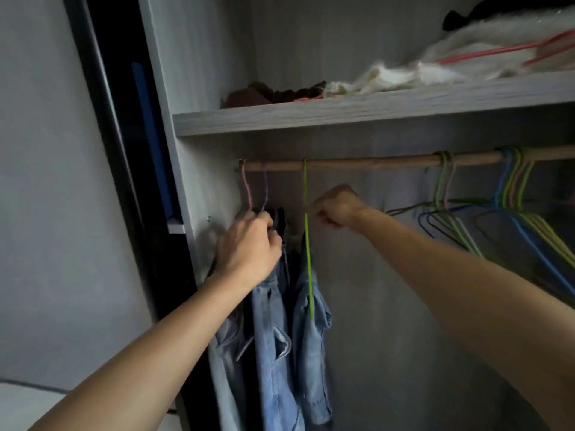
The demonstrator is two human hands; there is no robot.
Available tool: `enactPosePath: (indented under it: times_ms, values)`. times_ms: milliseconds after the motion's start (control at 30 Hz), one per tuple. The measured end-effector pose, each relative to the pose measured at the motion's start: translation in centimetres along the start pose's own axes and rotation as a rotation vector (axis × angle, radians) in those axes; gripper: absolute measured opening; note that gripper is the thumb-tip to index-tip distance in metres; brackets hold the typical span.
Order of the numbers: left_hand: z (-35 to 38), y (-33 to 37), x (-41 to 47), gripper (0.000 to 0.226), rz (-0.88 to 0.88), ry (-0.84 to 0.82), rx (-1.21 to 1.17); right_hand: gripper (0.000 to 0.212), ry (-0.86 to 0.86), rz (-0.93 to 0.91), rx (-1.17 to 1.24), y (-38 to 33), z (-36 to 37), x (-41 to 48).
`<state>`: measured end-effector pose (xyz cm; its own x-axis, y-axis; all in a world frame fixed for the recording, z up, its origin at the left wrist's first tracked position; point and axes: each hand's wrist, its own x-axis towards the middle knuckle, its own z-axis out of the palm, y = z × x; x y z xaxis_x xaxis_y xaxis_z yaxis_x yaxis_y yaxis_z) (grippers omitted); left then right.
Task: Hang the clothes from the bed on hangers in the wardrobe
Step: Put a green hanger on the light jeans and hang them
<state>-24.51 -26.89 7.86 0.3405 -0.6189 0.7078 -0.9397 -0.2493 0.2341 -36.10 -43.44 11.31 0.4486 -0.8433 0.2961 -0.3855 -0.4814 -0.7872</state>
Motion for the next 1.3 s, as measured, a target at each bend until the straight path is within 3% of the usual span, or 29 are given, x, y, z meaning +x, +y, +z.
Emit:
enactPosePath:
  times_ms: [133, 233, 400, 500, 567, 667, 967, 1300]
  values:
    - [0.1, 5.1, 1.1, 0.019, 0.103, -0.012, -0.048, 0.026, 0.222, -0.123, -0.390, 0.3, -7.2, -2.8]
    - [1.3, 9.3, 0.9, 0.016, 0.128, -0.101, -0.055, 0.031, 0.330, -0.106, -0.720, 1.7, -12.2, -5.0]
    - [4.7, 13.7, -1.8, 0.018, 0.168, -0.266, -0.002, 0.051, 0.195, -0.011, -1.146, 5.2, -15.4, -9.3]
    - [6.3, 14.5, -3.7, 0.023, 0.168, -0.365, 0.023, 0.036, 0.170, -0.008, -1.262, 7.6, -14.7, -10.4]
    - [6.7, 14.3, -5.0, 0.025, 0.154, -0.395, 0.038, 0.026, 0.203, -0.021, -1.282, 8.5, -14.5, -10.5]
    - [6.8, 13.3, -6.4, 0.024, 0.129, -0.407, 0.057, 0.028, 0.228, -0.053, -1.264, 9.2, -14.6, -10.5]
    - [3.9, 10.1, -6.5, 0.024, 0.076, -0.364, 0.064, 0.027, 0.349, -0.225, -0.997, 6.1, -14.9, -9.9]
    - [2.4, 7.1, -6.1, 0.024, 0.219, -0.413, 0.020, 0.028, 0.270, -0.034, -0.842, 5.2, -10.8, -15.1]
